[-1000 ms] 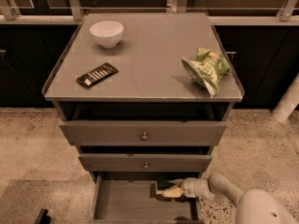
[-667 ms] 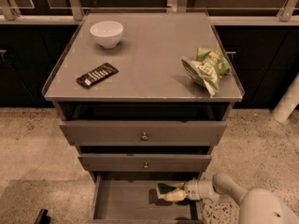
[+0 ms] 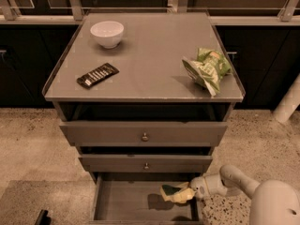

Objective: Pick sponge from bottom drawer and place on counter

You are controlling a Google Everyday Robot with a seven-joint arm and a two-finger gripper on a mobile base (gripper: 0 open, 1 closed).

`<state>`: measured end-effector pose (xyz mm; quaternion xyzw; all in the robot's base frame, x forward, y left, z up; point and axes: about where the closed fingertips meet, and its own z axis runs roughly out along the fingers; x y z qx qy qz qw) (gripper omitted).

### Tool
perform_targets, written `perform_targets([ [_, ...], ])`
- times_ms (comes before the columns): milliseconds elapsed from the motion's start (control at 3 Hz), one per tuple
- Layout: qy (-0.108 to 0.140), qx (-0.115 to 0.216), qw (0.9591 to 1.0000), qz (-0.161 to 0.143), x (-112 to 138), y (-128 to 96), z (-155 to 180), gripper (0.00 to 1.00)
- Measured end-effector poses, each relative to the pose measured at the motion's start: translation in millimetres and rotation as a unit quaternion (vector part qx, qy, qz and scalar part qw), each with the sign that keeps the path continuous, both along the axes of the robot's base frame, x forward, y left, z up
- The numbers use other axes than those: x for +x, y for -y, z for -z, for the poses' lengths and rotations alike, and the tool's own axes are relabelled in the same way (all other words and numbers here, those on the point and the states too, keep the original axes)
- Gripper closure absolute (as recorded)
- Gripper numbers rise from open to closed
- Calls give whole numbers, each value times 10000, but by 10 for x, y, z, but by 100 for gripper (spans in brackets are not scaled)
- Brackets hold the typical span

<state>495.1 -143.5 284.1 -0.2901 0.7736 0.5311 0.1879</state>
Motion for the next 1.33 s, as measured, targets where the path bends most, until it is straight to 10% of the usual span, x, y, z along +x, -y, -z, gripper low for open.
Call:
perform_targets([
  [667, 171, -147, 9997, -137, -41, -101, -254, 100],
  [1333, 1500, -939, 9823, 608, -43, 85, -1617, 100],
])
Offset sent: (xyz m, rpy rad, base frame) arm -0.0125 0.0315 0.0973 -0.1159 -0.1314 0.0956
